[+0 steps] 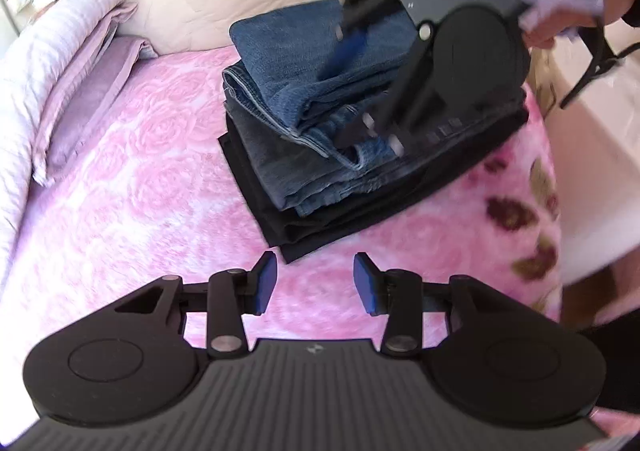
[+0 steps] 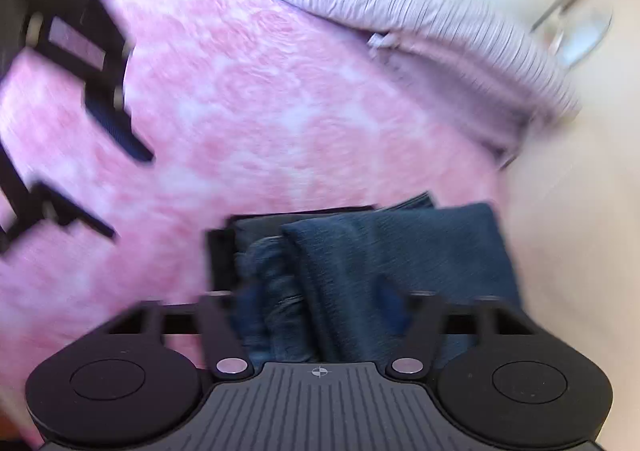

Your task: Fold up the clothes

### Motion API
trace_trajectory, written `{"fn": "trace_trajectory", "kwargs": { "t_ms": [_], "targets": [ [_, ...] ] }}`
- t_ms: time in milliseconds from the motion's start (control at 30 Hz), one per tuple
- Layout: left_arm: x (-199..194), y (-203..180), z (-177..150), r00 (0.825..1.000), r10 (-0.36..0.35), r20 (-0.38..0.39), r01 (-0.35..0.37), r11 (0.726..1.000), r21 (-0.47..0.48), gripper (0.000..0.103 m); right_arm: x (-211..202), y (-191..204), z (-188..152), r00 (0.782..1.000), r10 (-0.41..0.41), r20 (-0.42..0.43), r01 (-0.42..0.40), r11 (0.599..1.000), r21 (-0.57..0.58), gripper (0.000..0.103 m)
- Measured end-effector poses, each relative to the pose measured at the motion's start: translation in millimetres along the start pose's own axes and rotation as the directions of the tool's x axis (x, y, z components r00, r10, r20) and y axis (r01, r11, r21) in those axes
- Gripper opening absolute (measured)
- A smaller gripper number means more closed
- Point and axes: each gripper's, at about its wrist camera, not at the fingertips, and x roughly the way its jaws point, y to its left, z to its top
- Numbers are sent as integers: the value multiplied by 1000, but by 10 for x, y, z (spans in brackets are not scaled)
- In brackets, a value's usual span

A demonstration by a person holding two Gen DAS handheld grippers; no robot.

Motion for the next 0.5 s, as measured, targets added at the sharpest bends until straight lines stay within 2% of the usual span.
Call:
{"fn": "trace_trajectory", "kwargs": {
  "t_ms": [67,167,233,300,367,500],
  "targets": [
    [5,11,57,1000,-8,8,9,999,-51,39,-149,-180,9,1000,8,29,-10,997,73,28],
    [17,96,179,998,-38,42,45,983,-179,39,-398,-420,55,997,-15,77,1,984,177,26],
    [66,207,277,995,-66,75,85,953,-291,42,-584,-557,111,992,-58,111,30,970,242,26],
    [152,330,381,990,-93,105,127,911,-393,47,-766,-665,103,986,-105,131,63,954,293,26],
    [312,436,488,987,-112,117,153,881,-448,51,-942,-750,39,981,-136,137,83,937,338,26],
    [718,633,668,978,-174,118,210,814,-542,51,-1110,-825,-87,975,-167,148,105,927,359,26]
  ]
}}
